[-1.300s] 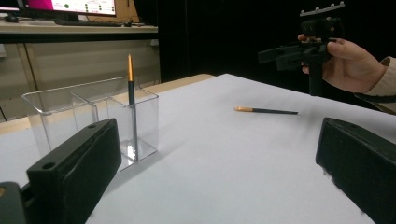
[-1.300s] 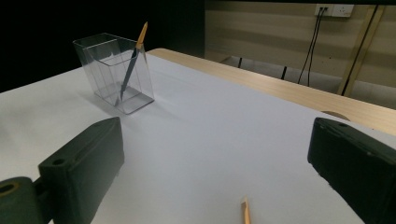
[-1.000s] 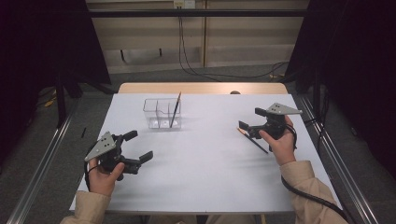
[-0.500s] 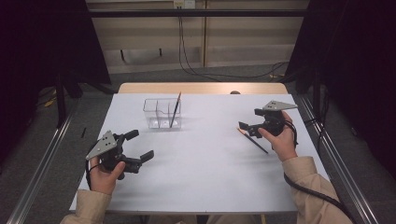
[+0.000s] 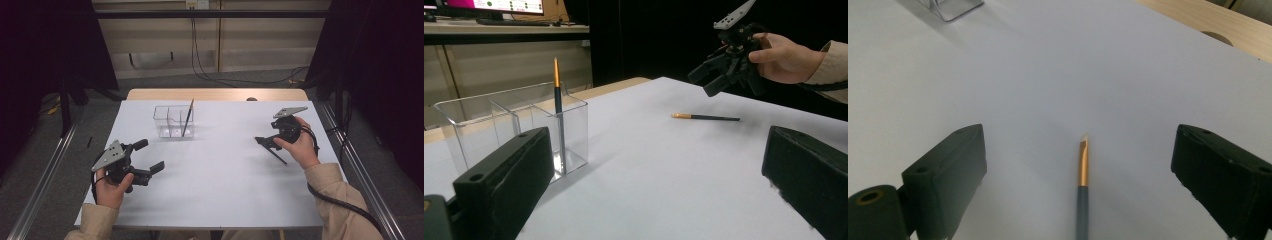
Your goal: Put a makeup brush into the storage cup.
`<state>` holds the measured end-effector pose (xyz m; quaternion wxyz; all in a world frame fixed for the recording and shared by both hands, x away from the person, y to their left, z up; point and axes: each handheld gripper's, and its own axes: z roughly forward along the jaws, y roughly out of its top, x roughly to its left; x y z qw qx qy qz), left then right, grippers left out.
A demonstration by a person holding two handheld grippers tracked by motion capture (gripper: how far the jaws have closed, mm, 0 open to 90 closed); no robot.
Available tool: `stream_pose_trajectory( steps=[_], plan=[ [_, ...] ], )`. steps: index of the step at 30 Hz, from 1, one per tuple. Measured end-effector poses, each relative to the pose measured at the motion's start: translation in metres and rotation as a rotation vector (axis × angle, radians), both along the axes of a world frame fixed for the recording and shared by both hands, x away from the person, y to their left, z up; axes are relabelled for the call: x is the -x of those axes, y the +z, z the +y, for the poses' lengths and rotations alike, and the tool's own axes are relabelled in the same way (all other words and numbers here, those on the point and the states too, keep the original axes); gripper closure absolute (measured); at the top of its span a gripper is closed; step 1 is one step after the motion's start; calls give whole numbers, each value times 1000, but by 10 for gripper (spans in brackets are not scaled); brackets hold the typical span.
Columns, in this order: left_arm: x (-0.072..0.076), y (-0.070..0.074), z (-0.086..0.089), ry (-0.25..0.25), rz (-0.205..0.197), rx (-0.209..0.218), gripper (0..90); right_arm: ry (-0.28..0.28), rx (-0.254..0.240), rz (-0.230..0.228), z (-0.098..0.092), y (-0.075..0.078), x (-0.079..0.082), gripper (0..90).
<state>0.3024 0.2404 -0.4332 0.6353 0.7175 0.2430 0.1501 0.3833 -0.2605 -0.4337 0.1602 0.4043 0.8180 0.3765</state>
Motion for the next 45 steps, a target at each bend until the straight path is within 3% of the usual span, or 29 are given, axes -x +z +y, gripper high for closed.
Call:
stream_pose_trajectory(
  steps=[16,26,45],
  plan=[
    [0,0,0,-1,-4,-11,2,2,140,144,-5,-4,-5,84],
    [0,0,-1,2,-1,-12,2,51,236,257,-5,-10,-5,133],
    [0,0,-1,1,0,-6,1,101,370,384,-4,-17,-5,152]
  ],
)
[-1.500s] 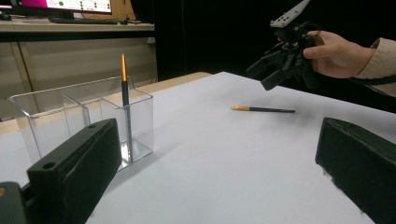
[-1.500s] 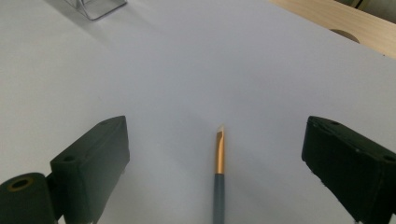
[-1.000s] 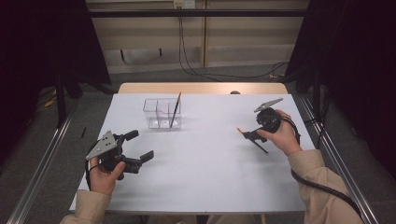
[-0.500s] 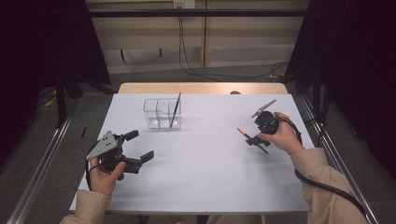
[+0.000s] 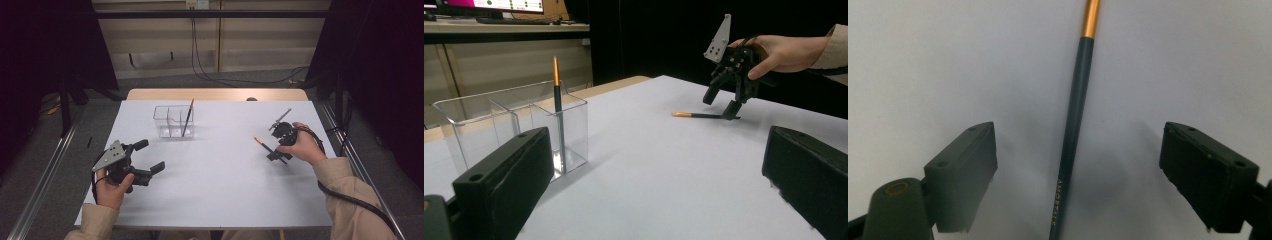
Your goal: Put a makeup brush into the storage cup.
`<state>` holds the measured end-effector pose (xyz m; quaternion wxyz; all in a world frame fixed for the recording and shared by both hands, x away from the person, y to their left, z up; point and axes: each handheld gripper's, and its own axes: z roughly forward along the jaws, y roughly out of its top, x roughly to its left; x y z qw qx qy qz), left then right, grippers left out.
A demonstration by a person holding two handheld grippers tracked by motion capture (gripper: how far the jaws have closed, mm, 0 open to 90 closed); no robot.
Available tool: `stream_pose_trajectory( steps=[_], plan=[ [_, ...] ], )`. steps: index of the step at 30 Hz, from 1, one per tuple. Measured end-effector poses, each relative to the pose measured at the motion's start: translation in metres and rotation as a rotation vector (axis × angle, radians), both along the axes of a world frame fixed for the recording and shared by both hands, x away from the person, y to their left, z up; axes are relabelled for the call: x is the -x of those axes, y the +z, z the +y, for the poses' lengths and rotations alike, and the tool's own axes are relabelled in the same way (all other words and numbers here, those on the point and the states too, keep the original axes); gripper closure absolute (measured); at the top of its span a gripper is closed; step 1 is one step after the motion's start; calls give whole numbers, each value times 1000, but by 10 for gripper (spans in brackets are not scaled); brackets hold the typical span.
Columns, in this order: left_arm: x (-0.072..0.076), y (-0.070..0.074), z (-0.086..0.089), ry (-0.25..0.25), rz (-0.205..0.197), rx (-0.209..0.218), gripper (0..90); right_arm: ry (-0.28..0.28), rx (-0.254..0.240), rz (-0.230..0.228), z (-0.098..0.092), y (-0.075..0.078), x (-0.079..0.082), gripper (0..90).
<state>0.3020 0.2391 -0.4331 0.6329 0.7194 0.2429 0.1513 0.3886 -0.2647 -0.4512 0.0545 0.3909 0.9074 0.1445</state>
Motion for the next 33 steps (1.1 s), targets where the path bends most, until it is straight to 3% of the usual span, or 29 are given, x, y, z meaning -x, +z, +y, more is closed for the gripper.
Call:
stream_pose_trajectory(
  steps=[9,12,16,27,29,33],
  plan=[
    [0,0,0,0,-4,-5,1,13,47,48,0,-3,0,178],
    [0,0,-1,-2,-5,-3,1,23,78,68,1,-4,0,206],
    [0,0,0,2,-6,2,1,21,80,85,0,-5,0,257],
    [1,0,1,7,-6,2,1,49,134,132,6,1,-2,645],
    [1,1,1,6,-9,-1,1,55,131,142,6,2,-2,819],
    [1,0,1,8,-7,0,1,59,120,143,5,2,-2,850]
  ],
)
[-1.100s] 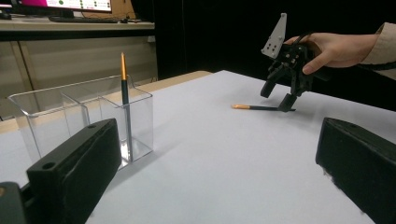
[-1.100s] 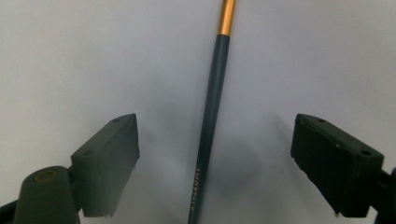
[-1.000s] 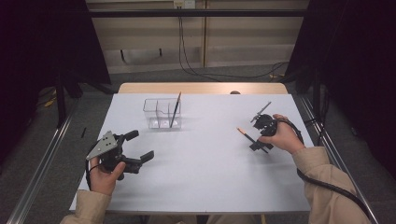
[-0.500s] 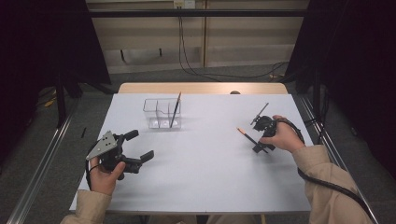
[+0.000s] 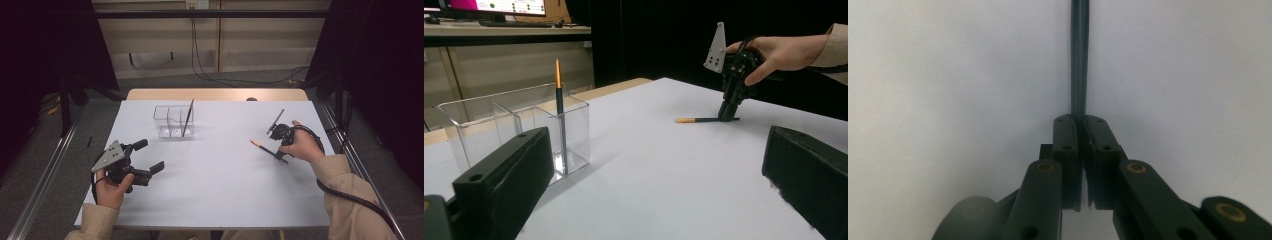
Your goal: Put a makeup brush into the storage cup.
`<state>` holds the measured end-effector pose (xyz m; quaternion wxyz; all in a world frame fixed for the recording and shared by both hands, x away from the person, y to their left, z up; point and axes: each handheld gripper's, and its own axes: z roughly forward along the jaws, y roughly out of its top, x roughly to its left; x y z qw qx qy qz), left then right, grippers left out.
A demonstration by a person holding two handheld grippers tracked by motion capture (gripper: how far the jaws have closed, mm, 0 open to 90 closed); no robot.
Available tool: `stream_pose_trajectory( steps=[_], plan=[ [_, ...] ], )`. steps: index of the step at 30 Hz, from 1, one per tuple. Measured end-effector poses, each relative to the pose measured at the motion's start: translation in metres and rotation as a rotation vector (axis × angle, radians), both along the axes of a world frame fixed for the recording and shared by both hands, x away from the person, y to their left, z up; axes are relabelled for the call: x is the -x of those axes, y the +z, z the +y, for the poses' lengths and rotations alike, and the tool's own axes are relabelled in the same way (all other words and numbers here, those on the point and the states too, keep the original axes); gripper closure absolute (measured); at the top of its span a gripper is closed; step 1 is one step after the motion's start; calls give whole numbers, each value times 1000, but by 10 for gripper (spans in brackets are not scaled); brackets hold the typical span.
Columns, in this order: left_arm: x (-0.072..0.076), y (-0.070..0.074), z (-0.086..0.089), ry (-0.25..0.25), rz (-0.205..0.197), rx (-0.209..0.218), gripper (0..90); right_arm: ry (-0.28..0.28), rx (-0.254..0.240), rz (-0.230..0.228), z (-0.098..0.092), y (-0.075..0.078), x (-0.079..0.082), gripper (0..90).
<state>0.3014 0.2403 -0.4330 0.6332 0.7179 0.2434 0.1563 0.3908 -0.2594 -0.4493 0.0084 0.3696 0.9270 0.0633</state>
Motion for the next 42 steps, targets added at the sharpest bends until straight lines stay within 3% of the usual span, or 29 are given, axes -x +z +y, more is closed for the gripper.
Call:
stream_pose_trajectory(
  steps=[15,25,36,42],
  plan=[
    [0,0,0,-5,-3,-13,1,3,-5,-3,-2,1,1,852],
    [0,0,0,0,-1,-9,1,-36,-59,-14,-8,0,3,852],
    [0,-1,0,-1,0,-13,1,-67,-193,-81,-16,3,8,852],
    [0,-1,-1,-1,2,-15,1,-97,-288,-144,-21,6,10,853]
  ],
)
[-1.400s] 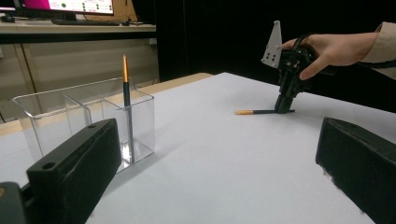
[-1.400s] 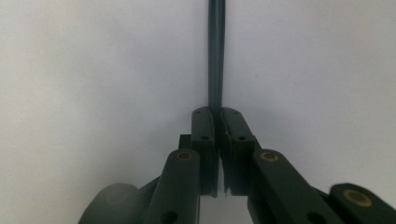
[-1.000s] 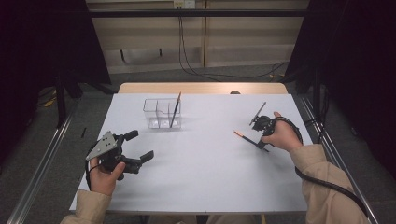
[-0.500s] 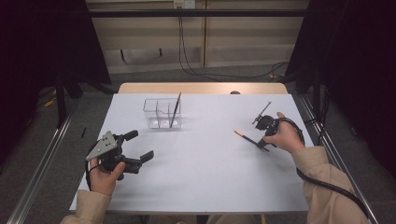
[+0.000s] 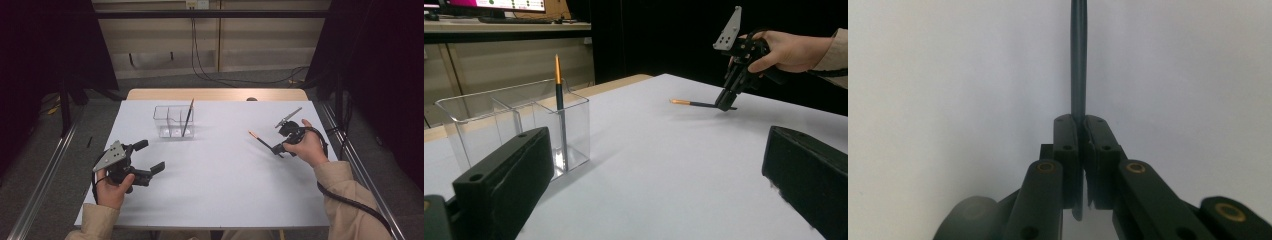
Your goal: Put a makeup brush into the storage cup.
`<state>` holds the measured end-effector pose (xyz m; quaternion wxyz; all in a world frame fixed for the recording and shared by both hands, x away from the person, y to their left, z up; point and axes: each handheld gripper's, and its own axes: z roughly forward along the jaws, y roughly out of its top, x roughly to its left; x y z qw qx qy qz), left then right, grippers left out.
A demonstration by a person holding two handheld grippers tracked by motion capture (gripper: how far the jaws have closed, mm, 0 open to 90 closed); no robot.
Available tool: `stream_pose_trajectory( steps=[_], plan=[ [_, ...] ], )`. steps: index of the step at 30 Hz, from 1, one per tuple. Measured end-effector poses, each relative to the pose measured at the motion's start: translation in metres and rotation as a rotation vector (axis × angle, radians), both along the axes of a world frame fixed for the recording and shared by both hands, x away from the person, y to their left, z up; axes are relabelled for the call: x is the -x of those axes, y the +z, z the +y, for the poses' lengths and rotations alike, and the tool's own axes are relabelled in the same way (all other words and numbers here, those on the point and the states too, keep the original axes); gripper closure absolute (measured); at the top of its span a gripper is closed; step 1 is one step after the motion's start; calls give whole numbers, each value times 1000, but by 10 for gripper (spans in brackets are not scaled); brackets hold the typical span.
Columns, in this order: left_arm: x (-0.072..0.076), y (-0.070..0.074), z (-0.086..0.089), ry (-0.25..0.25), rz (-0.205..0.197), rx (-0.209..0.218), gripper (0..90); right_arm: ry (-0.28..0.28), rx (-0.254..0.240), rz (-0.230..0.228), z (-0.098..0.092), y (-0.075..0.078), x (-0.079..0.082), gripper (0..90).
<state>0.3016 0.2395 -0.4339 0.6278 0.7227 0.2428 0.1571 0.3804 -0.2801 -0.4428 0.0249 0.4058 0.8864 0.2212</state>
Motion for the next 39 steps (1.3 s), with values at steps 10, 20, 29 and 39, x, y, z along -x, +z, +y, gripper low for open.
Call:
stream_pose_trajectory(
  steps=[10,20,29,39],
  plan=[
    [0,0,0,2,-2,2,1,-62,-173,-125,-4,1,7,853],
    [0,0,0,1,-1,-2,1,-61,-312,-246,0,-1,16,853],
    [0,0,0,2,-2,-2,1,-111,-485,-410,-2,4,27,853],
    [0,0,-1,1,4,7,1,-105,-593,-501,-1,7,34,853]
  ],
)
